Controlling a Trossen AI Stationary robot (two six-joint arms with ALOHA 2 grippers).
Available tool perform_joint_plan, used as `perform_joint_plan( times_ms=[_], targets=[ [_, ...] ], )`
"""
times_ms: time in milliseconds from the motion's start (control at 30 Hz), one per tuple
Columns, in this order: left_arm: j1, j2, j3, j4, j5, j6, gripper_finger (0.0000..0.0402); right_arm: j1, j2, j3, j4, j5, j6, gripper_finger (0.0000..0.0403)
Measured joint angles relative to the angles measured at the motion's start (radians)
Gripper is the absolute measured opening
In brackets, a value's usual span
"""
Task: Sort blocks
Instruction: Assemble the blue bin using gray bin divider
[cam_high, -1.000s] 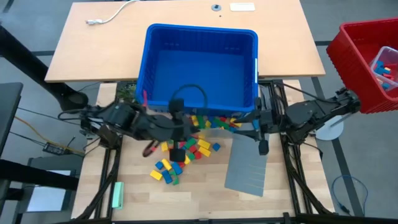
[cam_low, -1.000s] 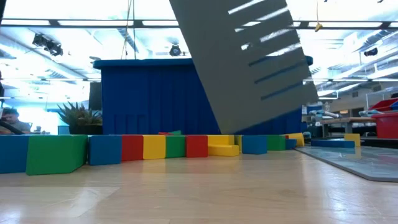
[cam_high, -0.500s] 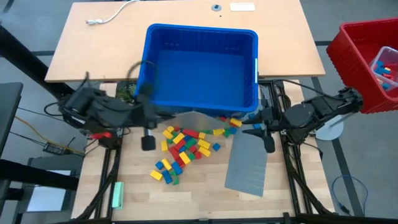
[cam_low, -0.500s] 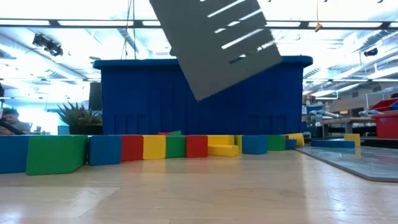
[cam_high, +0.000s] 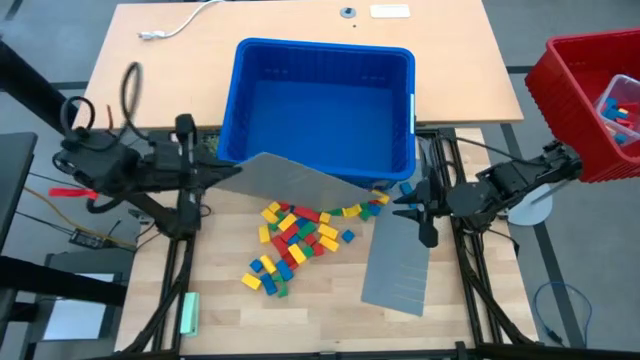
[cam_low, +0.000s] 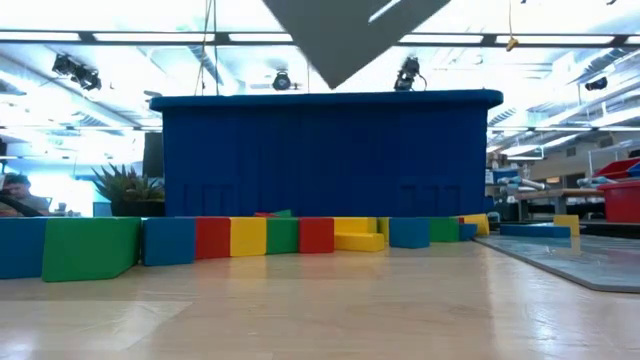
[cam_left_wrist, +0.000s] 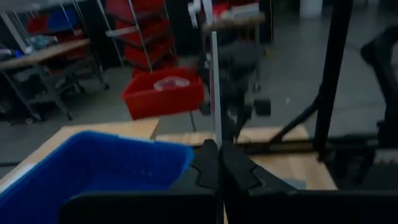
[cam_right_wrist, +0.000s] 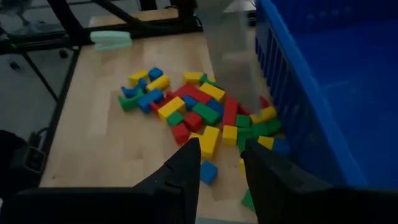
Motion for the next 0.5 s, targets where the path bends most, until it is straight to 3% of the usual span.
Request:
perform_joint_plan(
  times_ms=[300,500],
  targets=[
    [-0.008,-0.260,-0.445,0.520,-0.004,0.134,0.0006,0.000,-0.037,-0.160,0.314,0.081,-0.049,0.0137],
    [-0.009,-0.419,-0.687,0.790,0.100,0.164,0.0006,-0.006,-0.038,-0.204,0.402,0.213,-0.083,0.0192]
  ],
)
